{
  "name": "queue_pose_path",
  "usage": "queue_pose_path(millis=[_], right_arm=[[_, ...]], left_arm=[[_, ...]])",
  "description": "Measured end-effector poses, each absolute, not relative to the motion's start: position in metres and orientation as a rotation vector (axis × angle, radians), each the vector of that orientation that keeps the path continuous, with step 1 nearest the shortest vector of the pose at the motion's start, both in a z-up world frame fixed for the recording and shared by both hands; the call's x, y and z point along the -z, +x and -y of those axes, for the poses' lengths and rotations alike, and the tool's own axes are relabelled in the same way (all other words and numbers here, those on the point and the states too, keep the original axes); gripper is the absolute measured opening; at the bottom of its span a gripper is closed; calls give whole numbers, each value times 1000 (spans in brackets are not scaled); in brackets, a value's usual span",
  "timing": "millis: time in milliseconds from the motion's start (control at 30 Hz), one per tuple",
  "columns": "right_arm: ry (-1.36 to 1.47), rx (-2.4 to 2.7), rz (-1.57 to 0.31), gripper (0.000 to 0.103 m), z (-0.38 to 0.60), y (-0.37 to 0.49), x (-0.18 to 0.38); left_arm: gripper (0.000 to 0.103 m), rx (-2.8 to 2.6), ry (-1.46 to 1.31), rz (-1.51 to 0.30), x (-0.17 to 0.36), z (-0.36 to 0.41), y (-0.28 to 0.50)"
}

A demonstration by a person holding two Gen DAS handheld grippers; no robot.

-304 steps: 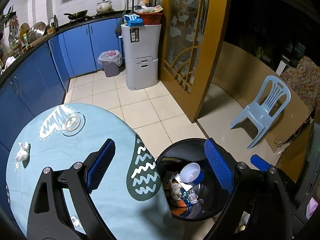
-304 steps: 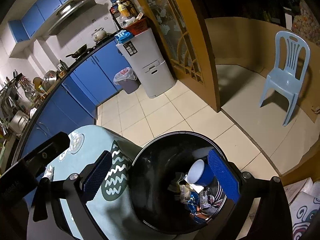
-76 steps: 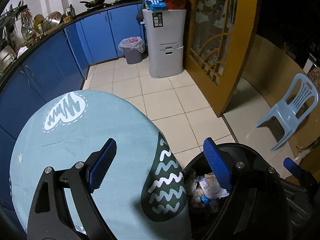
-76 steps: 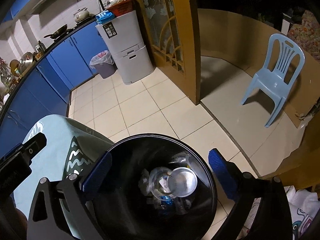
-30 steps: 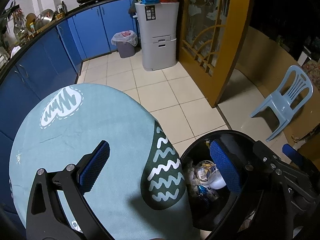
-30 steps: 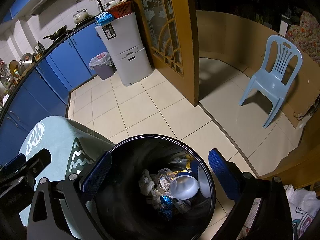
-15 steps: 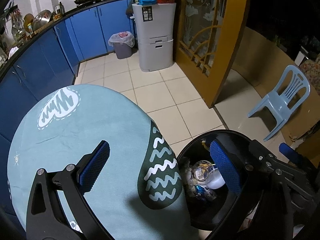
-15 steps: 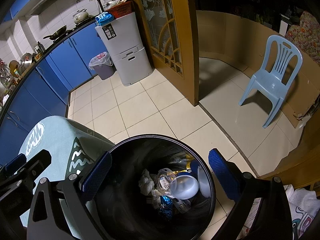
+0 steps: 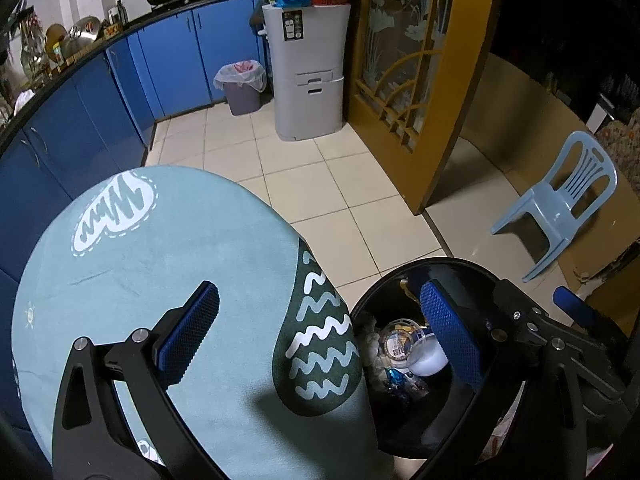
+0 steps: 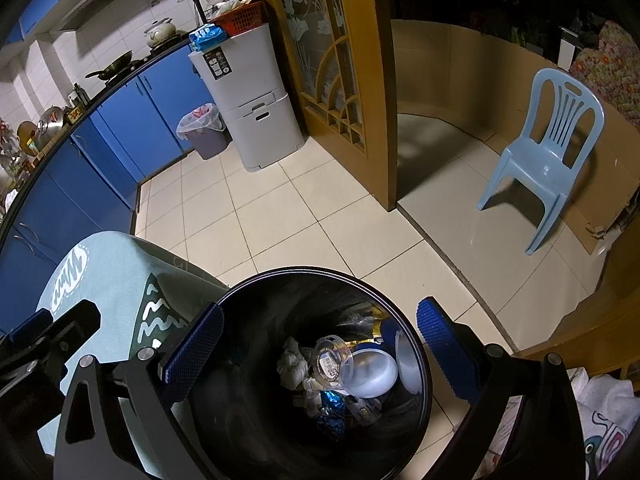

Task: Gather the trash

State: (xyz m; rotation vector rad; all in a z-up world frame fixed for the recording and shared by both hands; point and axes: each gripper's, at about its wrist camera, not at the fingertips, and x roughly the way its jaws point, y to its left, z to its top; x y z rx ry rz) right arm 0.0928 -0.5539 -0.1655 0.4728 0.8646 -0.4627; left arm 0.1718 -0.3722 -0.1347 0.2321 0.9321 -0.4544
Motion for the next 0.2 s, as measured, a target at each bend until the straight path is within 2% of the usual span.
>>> queue_pose_path(millis=[200], right_arm=[[473,464,-864,95,553,92,166]], left_arm=[[99,460,240,-937,135,374,171]])
